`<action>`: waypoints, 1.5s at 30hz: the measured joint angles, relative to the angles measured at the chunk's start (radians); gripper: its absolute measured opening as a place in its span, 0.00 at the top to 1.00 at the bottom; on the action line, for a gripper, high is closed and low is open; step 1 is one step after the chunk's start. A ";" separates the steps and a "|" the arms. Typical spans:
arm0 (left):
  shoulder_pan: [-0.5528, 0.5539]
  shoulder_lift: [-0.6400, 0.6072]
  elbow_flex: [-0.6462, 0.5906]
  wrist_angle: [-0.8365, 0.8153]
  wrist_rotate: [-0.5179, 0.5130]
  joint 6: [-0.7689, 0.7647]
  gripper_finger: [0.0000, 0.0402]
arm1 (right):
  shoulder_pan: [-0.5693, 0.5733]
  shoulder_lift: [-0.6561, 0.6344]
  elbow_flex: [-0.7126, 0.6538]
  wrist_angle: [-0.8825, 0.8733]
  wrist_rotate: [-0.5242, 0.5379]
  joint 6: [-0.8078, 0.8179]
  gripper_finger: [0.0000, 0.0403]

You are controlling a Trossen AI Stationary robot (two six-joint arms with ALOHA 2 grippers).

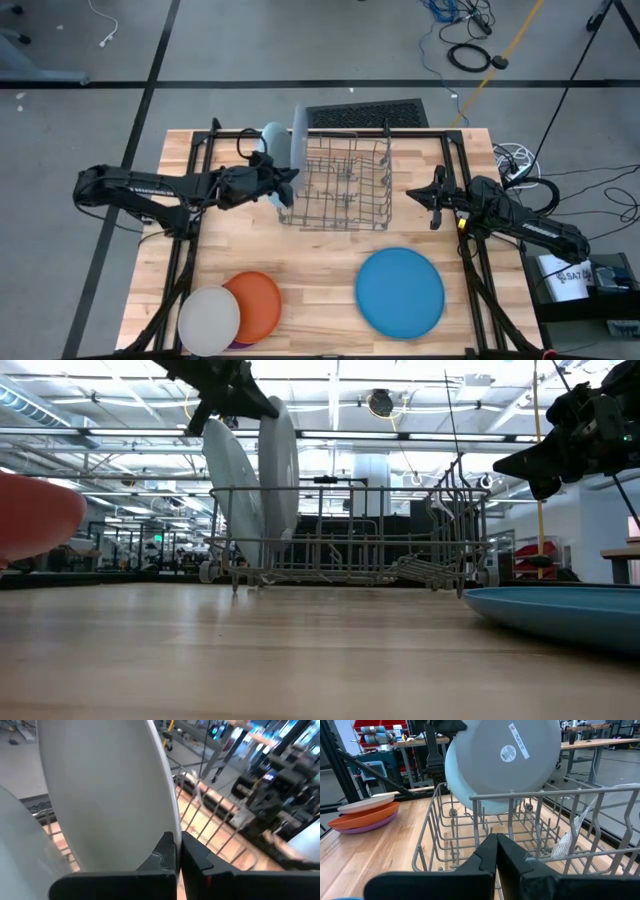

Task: Sort dishes
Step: Put the gray plate into the dish rack

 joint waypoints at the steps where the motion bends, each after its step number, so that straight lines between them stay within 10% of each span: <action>1: 0.002 0.000 -0.003 0.011 0.004 -0.008 1.00 | 0.000 0.000 0.000 0.000 0.000 0.000 0.99; 45: -0.042 0.004 -0.071 0.005 -0.013 -0.139 0.99 | 0.000 0.000 0.000 0.000 0.000 0.000 0.99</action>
